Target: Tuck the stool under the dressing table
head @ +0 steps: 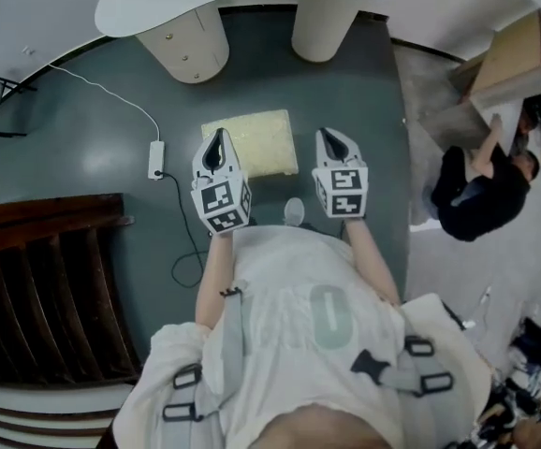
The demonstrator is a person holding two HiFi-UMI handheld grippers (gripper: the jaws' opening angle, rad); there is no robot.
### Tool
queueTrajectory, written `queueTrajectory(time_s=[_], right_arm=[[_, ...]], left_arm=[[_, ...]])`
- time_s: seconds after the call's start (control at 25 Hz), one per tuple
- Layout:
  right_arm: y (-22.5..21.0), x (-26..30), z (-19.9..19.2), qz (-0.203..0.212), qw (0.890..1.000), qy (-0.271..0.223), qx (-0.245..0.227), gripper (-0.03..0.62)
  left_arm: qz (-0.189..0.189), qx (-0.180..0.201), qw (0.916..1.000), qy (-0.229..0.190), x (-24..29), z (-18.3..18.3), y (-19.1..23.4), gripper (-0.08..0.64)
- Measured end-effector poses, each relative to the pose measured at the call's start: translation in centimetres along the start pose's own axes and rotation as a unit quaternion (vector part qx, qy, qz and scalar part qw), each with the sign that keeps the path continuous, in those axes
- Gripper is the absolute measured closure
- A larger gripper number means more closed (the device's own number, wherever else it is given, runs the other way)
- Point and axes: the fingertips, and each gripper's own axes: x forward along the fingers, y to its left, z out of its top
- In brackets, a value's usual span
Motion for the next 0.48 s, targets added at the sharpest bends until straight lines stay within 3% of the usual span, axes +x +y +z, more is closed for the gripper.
queueTrajectory(time_s=[0.28,0.48], right_arm=[[1.5,-0.2,-1.4,0.037,0.999,-0.001,-0.018,0.589],[2.4,-0.6,-2.1,0.039,0.999,0.002,-0.007,0.589]], left_arm=[[0.073,-0.029,0.9969,0.001,-4.1,-2.0,2.7,0.557],[0.081,-0.019,0.9965,-0.005,-5.3,-1.4,3.9,0.557]])
